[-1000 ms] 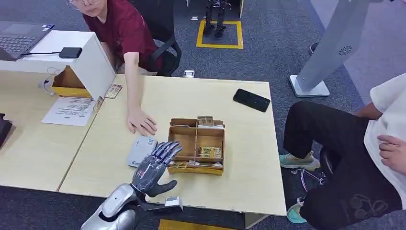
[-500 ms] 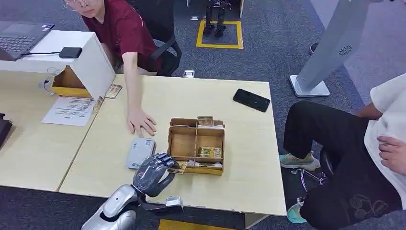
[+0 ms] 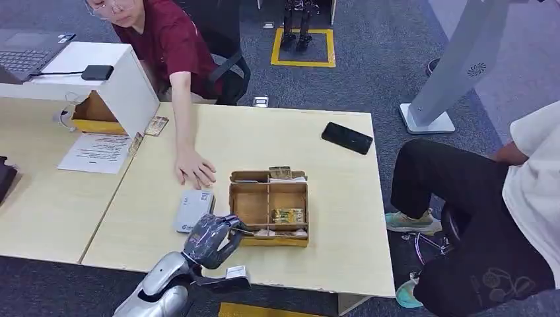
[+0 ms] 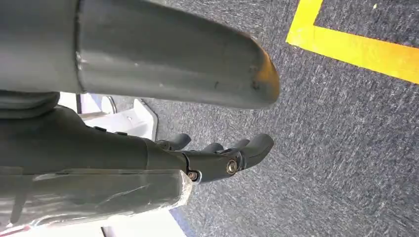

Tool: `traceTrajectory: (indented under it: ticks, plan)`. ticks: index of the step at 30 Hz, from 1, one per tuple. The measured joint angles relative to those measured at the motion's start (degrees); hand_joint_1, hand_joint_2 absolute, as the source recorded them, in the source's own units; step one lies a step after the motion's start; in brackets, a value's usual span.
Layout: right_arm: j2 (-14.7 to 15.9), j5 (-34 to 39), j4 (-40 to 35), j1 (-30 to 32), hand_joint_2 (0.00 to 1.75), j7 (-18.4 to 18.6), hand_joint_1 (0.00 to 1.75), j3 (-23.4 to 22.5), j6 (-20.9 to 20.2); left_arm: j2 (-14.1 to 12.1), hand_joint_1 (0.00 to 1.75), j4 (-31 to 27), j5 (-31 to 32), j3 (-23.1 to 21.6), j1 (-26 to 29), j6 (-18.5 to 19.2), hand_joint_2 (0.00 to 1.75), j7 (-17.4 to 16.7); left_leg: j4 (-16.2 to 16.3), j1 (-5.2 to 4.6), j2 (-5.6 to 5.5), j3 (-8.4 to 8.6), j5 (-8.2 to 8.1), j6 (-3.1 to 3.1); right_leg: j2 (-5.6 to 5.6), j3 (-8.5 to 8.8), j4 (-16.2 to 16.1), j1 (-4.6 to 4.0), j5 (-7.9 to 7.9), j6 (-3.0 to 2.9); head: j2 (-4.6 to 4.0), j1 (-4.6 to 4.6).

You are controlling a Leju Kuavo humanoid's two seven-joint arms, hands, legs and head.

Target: Pass the card to the sensor for recognition and then transmit it.

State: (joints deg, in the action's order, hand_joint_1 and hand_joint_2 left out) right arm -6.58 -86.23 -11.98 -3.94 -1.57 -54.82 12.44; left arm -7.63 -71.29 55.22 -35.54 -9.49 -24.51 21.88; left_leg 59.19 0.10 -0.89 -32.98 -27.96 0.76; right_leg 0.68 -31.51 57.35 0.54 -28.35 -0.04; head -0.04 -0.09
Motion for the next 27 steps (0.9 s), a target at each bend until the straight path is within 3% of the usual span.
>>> traceTrajectory:
  ticks: [7,11,15,19,22,24,27]
  plan:
    - [0.00,-0.02,0.00,0.01,0.00,-0.06,0.00,0.00,0.00,-2.17,1.75,-8.01,-3.90,0.98,-2.73,4.64,1.75,0.52,0.00,0.00,0.00,0.00,0.01,0.00,0.00,0.00,0.00,0.00,0.01,0.00,0.00,0.00]
    - [0.00,0.00,0.00,0.03,0.00,-0.24,0.00,-0.02,0.00,-4.48,1.75,-11.63,-7.39,3.36,-6.54,9.16,1.75,0.61,0.00,0.02,0.00,0.01,0.05,0.00,0.00,0.00,0.02,0.00,0.04,-0.03,0.00,0.00]
    - [0.00,0.00,0.02,0.04,0.00,-0.24,0.00,-0.09,0.07,-6.36,1.75,-13.21,-8.38,6.41,-11.02,10.50,1.75,0.00,0.00,0.04,0.00,0.01,0.09,-0.06,0.00,0.00,0.04,-0.01,0.04,-0.03,0.00,0.02]
    - [0.00,-0.11,0.00,0.03,0.00,0.04,0.00,-0.09,0.09,-7.13,1.75,-11.66,-5.50,10.62,-16.78,8.47,1.75,-3.16,0.00,0.03,-0.01,0.01,0.09,-0.06,-0.01,-0.01,0.04,-0.02,0.04,-0.03,0.00,0.00]
    - [0.00,-0.17,0.02,-0.02,0.00,0.46,0.00,-0.09,0.09,-7.10,1.75,-7.21,0.99,12.24,-21.44,3.30,1.75,-6.56,0.00,0.03,-0.02,0.01,0.11,-0.03,-0.01,0.00,0.04,-0.01,0.05,-0.03,0.00,0.02]
    - [0.00,-0.20,0.02,-0.08,0.00,0.46,0.00,-0.07,0.11,-7.10,1.75,-2.22,2.88,12.79,-24.62,0.07,1.75,-6.93,0.00,0.02,0.00,0.01,0.11,-0.03,0.02,0.02,0.05,-0.01,0.06,-0.04,0.00,0.02]
    - [0.00,-0.22,0.02,-0.05,0.00,0.50,0.00,-0.07,0.13,-7.08,1.75,1.40,3.36,13.38,-26.74,-0.98,1.75,-6.93,0.01,0.02,0.02,0.01,0.11,-0.03,0.04,0.00,0.04,0.00,0.08,-0.07,0.00,-0.02]
